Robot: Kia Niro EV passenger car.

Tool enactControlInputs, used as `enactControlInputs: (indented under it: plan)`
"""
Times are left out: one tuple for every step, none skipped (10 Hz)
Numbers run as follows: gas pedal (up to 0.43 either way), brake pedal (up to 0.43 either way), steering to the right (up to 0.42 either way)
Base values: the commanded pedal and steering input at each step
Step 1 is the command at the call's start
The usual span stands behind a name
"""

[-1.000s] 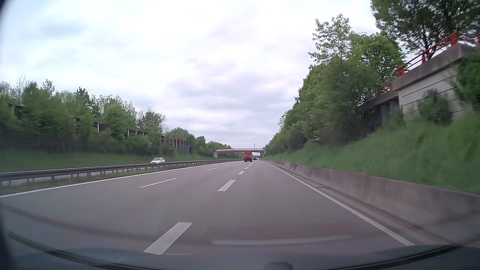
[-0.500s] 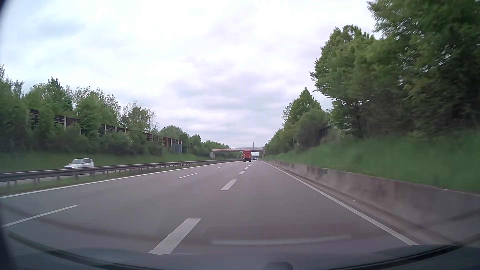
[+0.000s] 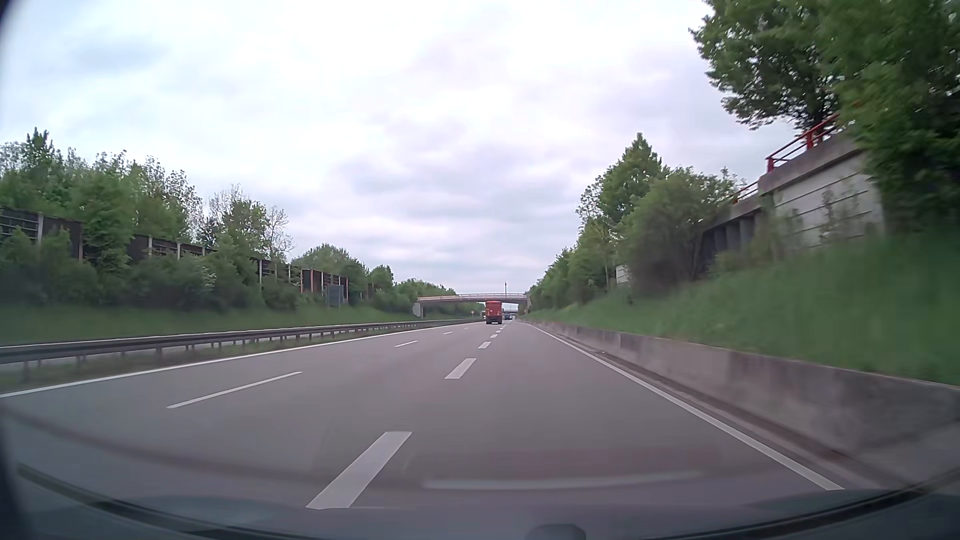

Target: Follow the waypoints while adhering to traffic rules and regulations

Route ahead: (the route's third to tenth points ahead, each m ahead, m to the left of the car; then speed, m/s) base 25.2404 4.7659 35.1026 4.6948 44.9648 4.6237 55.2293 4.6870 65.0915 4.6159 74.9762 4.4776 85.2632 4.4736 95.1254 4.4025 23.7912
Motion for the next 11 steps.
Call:
enactControlInputs:
  plan:
    - [0.370,0.000,-0.004]
    - [0.350,0.000,-0.004]
    - [0.350,0.000,-0.004]
    - [0.339,0.000,-0.004]
    - [0.339,0.000,-0.003]
    - [0.339,0.000,-0.004]
    - [0.339,0.000,-0.004]
    - [0.339,0.000,-0.004]
    - [0.339,0.000,-0.004]
    - [0.339,0.000,-0.004]
    - [0.331,0.000,-0.004]
